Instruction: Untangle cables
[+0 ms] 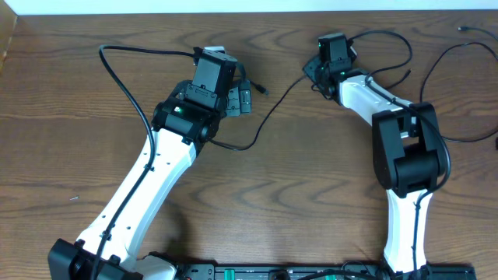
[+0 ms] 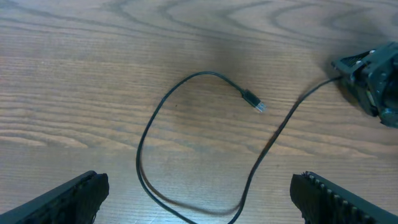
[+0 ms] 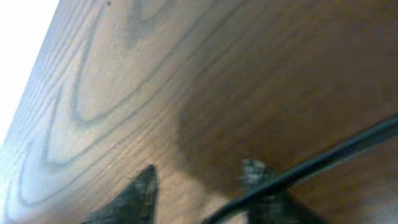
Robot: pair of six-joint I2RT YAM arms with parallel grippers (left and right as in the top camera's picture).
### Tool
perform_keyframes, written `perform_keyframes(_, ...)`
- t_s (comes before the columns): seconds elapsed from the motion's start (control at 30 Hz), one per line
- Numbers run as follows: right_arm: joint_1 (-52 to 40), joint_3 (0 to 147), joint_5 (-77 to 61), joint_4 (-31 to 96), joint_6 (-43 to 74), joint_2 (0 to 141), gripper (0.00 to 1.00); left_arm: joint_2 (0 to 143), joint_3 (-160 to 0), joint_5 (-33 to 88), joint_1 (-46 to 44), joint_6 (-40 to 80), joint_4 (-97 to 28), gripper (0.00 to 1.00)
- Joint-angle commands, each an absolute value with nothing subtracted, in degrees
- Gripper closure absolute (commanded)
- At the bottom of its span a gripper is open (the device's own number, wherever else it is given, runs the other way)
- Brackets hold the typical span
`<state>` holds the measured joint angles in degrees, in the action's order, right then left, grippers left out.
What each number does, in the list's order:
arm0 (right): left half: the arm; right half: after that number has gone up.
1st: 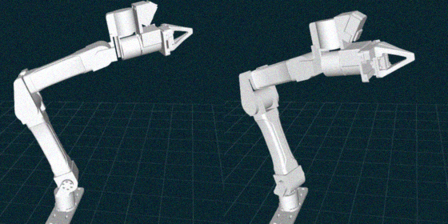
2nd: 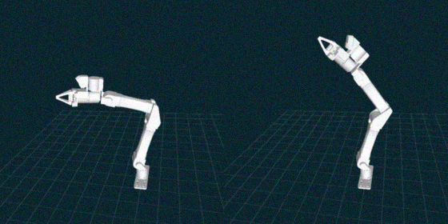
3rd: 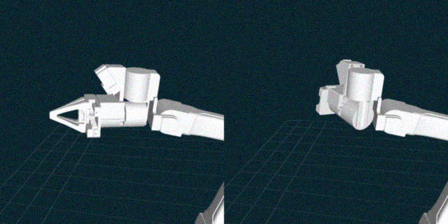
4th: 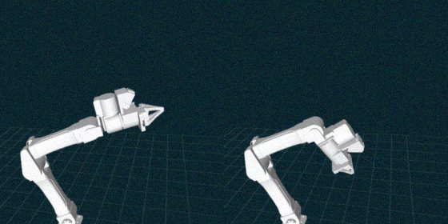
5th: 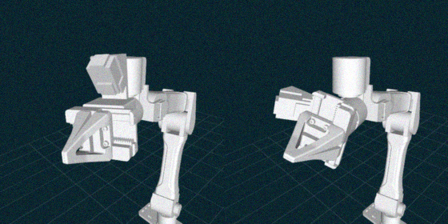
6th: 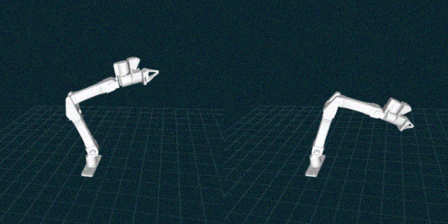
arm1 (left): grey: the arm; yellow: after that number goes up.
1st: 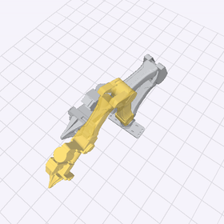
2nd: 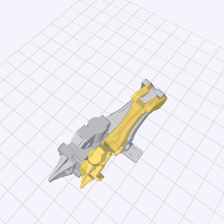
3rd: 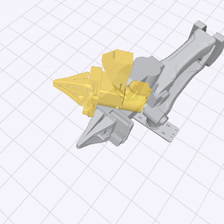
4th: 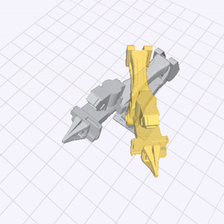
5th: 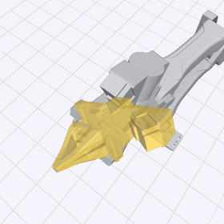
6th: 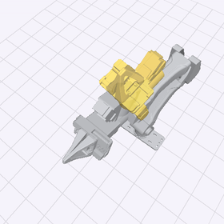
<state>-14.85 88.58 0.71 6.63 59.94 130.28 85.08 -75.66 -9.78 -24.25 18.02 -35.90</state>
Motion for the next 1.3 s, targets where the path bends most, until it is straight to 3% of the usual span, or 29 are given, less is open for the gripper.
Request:
perform_keyframes(0.0, -14.8, 88.0, -2.1, 7.6, 60.8, 135.0, 0.79, 85.3, -76.0, -10.5, -24.1, 18.3, -36.4, 0.0)
perform_keyframes(0.1, -14.8, 88.0, -3.5, 8.0, 55.9, 134.8, 0.99, 85.3, -76.0, -10.5, -24.1, 18.3, -36.4, 0.0)
perform_keyframes(0.37, -10.8, 88.8, -14.4, 12.9, 36.7, 126.5, 0.99, 85.3, -76.0, -10.5, -24.1, 18.3, -36.4, 0.0)
perform_keyframes(0.73, 4.5, 101.7, -19.7, 33.8, 21.1, 101.5, 0.99, 85.3, -76.0, -10.5, -24.1, 18.3, -36.4, 0.0)
perform_keyframes(1.07, 24.2, 119.7, -6.8, 36.2, 18.7, 94.6, 0.99, 85.3, -76.0, -10.5, -24.1, 18.3, -36.4, 0.0)
perform_keyframes(1.27, 31.3, 121.8, 3.7, 38.1, 12.3, 96.0, 0.99, 85.4, -76.0, -10.5, -24.1, 18.3, -36.3, 0.0)
